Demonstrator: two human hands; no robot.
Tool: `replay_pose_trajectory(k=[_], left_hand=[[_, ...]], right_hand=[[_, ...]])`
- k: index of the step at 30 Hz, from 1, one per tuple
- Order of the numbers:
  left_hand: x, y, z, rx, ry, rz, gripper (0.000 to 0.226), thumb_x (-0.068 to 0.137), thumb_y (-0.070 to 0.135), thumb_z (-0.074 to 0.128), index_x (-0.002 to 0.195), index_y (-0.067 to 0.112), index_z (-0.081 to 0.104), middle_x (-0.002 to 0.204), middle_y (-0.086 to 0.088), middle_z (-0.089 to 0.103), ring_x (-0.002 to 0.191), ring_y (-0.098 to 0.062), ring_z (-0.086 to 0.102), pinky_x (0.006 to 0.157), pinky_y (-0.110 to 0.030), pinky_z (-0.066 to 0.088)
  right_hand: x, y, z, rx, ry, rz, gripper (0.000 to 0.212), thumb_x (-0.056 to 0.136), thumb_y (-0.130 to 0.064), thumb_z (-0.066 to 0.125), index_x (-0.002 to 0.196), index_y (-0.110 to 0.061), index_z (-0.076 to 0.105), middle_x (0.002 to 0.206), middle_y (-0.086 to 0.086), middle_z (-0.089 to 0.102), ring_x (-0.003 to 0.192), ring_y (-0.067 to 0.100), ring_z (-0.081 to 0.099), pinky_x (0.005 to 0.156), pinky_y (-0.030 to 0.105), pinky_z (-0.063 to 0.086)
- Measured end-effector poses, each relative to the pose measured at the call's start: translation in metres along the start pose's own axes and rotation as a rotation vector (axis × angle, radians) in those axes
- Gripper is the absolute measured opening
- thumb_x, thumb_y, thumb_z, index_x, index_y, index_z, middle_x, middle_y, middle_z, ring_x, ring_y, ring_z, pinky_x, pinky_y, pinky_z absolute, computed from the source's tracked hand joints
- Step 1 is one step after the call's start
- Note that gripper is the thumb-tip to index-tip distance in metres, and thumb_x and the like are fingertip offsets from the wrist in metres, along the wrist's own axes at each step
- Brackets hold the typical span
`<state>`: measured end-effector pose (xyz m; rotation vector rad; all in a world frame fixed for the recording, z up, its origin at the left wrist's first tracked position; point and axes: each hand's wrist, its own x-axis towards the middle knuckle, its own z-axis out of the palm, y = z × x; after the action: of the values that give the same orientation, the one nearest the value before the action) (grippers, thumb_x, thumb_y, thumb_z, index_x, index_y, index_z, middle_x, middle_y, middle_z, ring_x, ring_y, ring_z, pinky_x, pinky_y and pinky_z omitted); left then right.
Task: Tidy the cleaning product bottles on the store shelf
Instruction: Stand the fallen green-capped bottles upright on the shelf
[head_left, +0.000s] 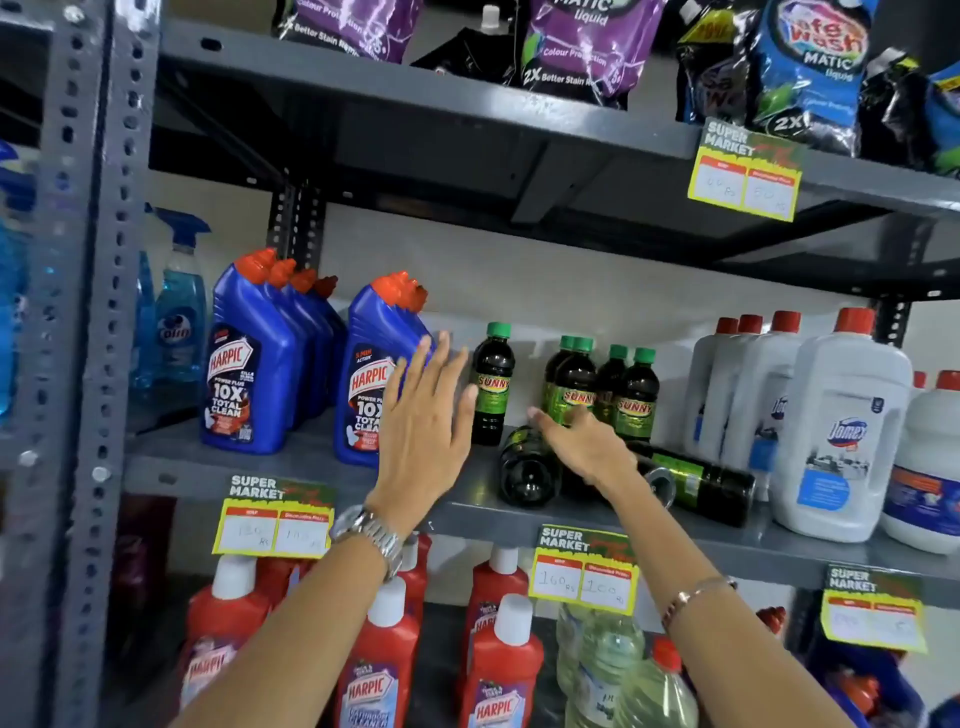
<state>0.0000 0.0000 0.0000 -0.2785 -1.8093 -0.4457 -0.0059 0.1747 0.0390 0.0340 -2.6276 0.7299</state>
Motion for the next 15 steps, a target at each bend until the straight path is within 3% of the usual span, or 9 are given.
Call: replay_pose_trajectory(k=[3, 5, 7, 10, 14, 15], left_hand=[[-0.038, -0.007, 0.005, -0.009, -0.027, 0.040, 0.039, 0.096, 0.031, 0.035, 0.121, 0.013, 0.059, 0.134, -0.005, 0.055, 0.129, -0.020, 0.046, 0.110, -0.037, 0.026], [-0.061, -0.013, 0.014, 0.018, -0.086, 0.082, 0.040, 0.095, 0.032, 0.035, 0.115, 0.014, 0.064, 0.124, -0.002, 0.063, 0.120, -0.019, 0.055, 0.104, -0.037, 0.032], [-0.069, -0.016, 0.019, 0.077, -0.153, 0.124, 0.042, 0.094, 0.036, 0.034, 0.112, 0.015, 0.066, 0.116, 0.000, 0.067, 0.114, -0.018, 0.059, 0.100, -0.035, 0.033], [-0.055, -0.019, 0.023, 0.128, -0.177, 0.174, 0.040, 0.092, 0.038, 0.039, 0.105, 0.015, 0.069, 0.107, 0.001, 0.070, 0.102, -0.017, 0.064, 0.090, -0.031, 0.036], [-0.044, -0.010, 0.020, 0.134, -0.134, 0.205, 0.038, 0.091, 0.039, 0.040, 0.102, 0.016, 0.069, 0.102, 0.002, 0.071, 0.093, -0.016, 0.065, 0.081, -0.030, 0.039], [-0.064, -0.021, 0.017, 0.121, -0.224, 0.153, 0.039, 0.092, 0.039, 0.039, 0.101, 0.016, 0.069, 0.103, 0.002, 0.071, 0.093, -0.017, 0.065, 0.080, -0.031, 0.041]], right_hand=[[0.003, 0.000, 0.002, 0.224, -0.227, 0.193, 0.084, 0.079, -0.067, 0.047, 0.136, -0.006, 0.039, 0.136, 0.014, 0.049, 0.105, 0.032, 0.057, 0.082, 0.038, 0.053], [0.003, -0.004, -0.001, 0.409, -0.290, 0.272, 0.083, 0.077, -0.061, 0.059, 0.136, -0.006, 0.038, 0.138, 0.012, 0.047, 0.110, 0.032, 0.054, 0.080, 0.036, 0.050], [0.004, -0.006, -0.003, 0.475, -0.282, 0.288, 0.070, 0.075, -0.055, 0.065, 0.123, -0.007, 0.047, 0.130, 0.013, 0.052, 0.104, 0.030, 0.054, 0.076, 0.035, 0.048], [0.013, -0.010, -0.016, 0.564, -0.241, 0.288, 0.040, 0.075, -0.047, 0.069, 0.086, -0.012, 0.053, 0.103, 0.008, 0.057, 0.094, 0.026, 0.053, 0.074, 0.034, 0.048], [0.009, -0.014, -0.020, 0.655, -0.122, 0.265, 0.046, 0.076, -0.043, 0.069, 0.100, -0.007, 0.053, 0.084, 0.005, 0.057, 0.070, 0.018, 0.054, 0.057, 0.027, 0.044], [0.005, -0.008, 0.007, 0.667, -0.135, 0.319, 0.046, 0.075, -0.042, 0.069, 0.101, -0.006, 0.053, 0.083, 0.005, 0.057, 0.069, 0.018, 0.054, 0.055, 0.027, 0.042]])
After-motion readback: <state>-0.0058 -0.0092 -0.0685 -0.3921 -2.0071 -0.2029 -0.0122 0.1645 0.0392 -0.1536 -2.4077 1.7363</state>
